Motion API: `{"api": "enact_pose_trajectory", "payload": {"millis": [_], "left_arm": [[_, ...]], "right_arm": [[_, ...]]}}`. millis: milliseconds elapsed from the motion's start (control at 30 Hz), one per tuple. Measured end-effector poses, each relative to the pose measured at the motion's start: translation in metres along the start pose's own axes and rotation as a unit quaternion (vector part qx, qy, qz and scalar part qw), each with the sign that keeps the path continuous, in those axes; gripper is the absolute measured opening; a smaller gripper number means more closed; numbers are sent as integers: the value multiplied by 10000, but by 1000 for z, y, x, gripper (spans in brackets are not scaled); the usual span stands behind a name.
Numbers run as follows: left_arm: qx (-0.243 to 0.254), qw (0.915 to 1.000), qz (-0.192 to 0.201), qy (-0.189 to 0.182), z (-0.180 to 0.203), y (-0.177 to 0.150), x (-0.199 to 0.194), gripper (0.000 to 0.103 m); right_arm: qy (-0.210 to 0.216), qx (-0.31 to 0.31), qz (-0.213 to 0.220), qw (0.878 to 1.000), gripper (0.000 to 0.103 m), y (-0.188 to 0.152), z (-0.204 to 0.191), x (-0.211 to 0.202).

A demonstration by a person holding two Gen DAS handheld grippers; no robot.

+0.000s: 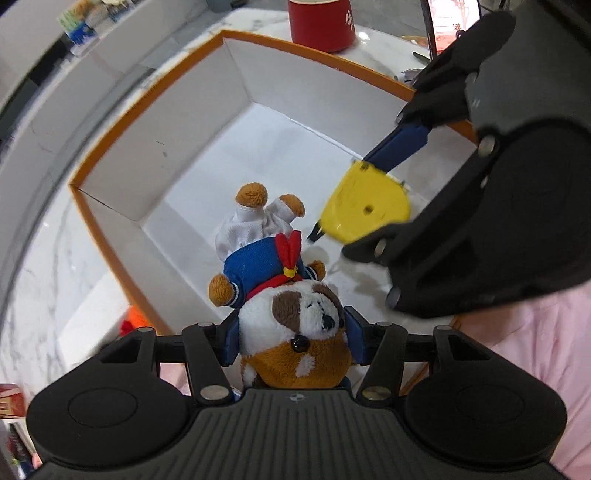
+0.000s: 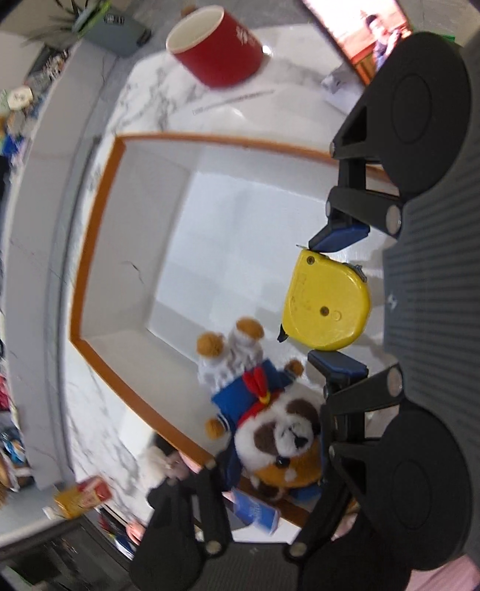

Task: Organize objects
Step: 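Carry both items into the orange box and lower them onto its floor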

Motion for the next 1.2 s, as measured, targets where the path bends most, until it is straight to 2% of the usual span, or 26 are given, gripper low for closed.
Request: {"api": "enact_pose_trajectory", "payload": {"millis": [133, 200, 267, 400, 533, 567, 633, 733, 800, 900, 967, 1000, 1100, 1200], "left_arm": [[-259, 9988, -182, -380, -9, -2, 9, 67], [-338, 9983, -244, -405, -12, -6, 14, 69], [-199, 9988, -301, -338, -9, -9, 17, 69], [-86, 9987, -413, -271, -4, -13, 20, 70], [-95, 9989, -347, -288, -2, -22, 18, 74], [-98, 9990, -317, -299, -2, -25, 16, 75], [-84, 9986, -261, -449, -1, -30, 13, 86], [-42, 9984, -199, -536, -4, -36, 8, 88], [-39, 9986, -195, -492, -9, -34, 7, 72], [-97, 9976, -183, -666, -19, -15, 3, 55], [-54, 9978, -147, -647, -21, -8, 7, 45], [0, 9978, -179, -641, -17, 1, 9, 42], [115, 9980, -208, -591, -13, -5, 2, 41], [119, 9969, -213, -742, -14, -5, 3, 39]], "right_arm": [[234, 7, -228, 9995, 60, 6, 1, 14], [362, 95, -293, 9989, 60, 8, 5, 20], [485, 146, -425, 9978, 60, 8, 6, 27], [453, 60, -557, 9974, 60, 9, 3, 40], [440, -28, -625, 9971, 60, 10, 2, 44], [428, -46, -631, 9971, 60, 10, 2, 45], [400, -102, -664, 9969, 60, 10, 2, 46], [377, -144, -708, 9967, 60, 10, 3, 47], [370, -171, -738, 9964, 60, 11, 4, 48], [379, -235, -799, 9958, 60, 11, 2, 51], [459, -282, -772, 9956, 60, 11, 1, 52], [554, -299, -762, 9951, 60, 11, 0, 53], [808, -275, -868, 9926, 60, 11, -1, 57], [1020, -172, -1006, 9895, 60, 10, -4, 61]]}}
Point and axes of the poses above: each gripper's, at about its wrist camera, not at the fingertips, and x roughly the way its jaws point, z to its right, y to its top, the point moved 1 cm from there along x, roughly the way its jaws point, and after that the axes turned 5 degrees about x, right-handed, at the moved point
